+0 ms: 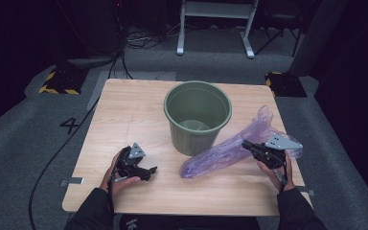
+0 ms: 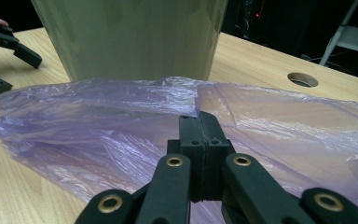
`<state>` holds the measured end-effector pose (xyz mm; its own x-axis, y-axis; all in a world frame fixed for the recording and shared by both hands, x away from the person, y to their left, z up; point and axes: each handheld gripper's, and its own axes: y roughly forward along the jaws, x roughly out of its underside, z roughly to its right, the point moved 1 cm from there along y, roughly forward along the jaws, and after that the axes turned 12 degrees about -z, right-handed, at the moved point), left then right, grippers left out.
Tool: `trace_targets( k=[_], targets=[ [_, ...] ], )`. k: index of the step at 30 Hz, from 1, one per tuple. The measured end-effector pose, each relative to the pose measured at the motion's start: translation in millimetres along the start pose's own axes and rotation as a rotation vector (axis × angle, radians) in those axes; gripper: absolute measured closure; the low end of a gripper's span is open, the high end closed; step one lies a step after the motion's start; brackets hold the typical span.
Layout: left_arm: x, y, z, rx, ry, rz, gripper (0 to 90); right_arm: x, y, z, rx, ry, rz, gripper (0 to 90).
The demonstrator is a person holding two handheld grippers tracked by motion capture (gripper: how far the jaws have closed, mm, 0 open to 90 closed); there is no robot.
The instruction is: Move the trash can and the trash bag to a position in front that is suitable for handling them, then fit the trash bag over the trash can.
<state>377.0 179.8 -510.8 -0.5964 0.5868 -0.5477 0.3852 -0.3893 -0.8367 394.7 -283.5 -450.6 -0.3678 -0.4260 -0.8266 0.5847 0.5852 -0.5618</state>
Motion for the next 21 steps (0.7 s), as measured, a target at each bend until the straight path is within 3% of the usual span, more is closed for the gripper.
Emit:
trace_targets(
  k=[10,21],
  targets=[
    [-0.7,0.6,0.1,0.001,-0.001,0.001,12.8,-7.1,-9.8,-0.5,-0.009,0.009,0.054,90.0],
    [-0.7,0.5,0.3,0.000,-0.003,-0.001,12.7,-18.3,-28.1,-2.4,-0.042,-0.008,0.153,90.0]
  ],
)
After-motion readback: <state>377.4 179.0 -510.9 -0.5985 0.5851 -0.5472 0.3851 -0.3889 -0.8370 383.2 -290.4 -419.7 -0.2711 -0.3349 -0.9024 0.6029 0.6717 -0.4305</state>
